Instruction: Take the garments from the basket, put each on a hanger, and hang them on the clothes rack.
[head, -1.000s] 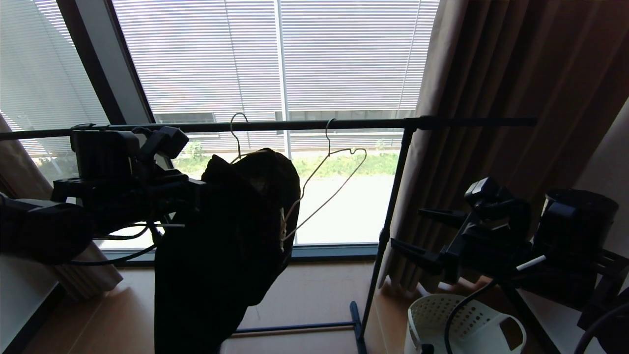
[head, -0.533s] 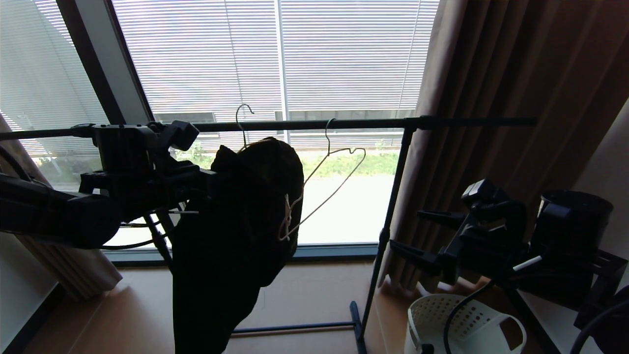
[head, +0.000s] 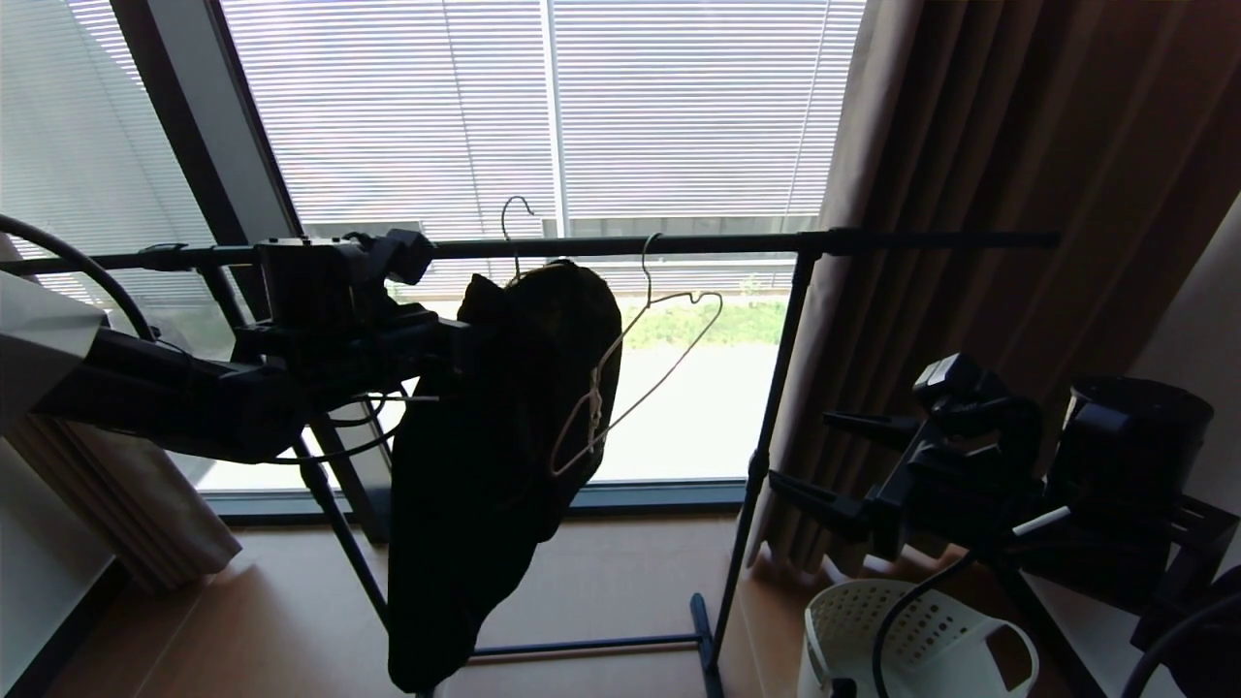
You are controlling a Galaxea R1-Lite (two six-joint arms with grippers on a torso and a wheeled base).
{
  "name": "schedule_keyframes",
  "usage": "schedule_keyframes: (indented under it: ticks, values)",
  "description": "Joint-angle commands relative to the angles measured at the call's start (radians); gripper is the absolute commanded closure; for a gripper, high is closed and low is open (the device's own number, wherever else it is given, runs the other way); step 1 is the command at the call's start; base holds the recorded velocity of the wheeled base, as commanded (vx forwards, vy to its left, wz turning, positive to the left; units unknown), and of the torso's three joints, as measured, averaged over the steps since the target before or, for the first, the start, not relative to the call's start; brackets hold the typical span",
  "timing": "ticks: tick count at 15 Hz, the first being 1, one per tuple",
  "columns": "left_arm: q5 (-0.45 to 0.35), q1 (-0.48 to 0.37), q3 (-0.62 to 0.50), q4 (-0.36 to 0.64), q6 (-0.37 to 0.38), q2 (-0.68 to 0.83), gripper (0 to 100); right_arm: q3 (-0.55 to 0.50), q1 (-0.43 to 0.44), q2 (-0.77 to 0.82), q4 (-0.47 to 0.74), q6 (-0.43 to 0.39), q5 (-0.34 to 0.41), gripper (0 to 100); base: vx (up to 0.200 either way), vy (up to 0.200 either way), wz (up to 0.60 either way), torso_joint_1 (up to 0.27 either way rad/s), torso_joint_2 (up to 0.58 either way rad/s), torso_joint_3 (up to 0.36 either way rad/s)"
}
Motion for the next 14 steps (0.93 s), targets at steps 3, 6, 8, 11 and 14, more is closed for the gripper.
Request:
schedule_keyframes:
  ticks: [3,6,8,11,14]
  values:
    - [0.013,-0.002,-0.013,0.001,0.001,0.036,100,0.002,0.001,0.000,0.000,-0.001,0.000,0,0.000,0.000,0.00,0.000,0.00,0.000]
    - [0.024,-0.002,-0.003,0.001,0.001,0.044,100,0.002,0.001,0.000,0.000,-0.001,0.000,0,0.000,0.000,0.00,0.000,0.00,0.000]
    - [0.024,-0.002,-0.003,0.001,0.001,0.052,100,0.003,0.001,0.003,0.000,-0.001,0.000,0,0.000,0.000,0.00,0.000,0.00,0.000]
    - [0.024,-0.004,-0.005,-0.001,0.001,0.059,100,0.003,0.001,0.011,-0.001,-0.002,0.000,0,0.000,0.000,0.00,0.000,0.00,0.000]
    - [0.022,-0.004,0.003,-0.001,0.004,0.061,100,0.003,0.001,0.016,-0.001,-0.002,0.000,0,0.000,0.000,0.00,0.000,0.00,0.000]
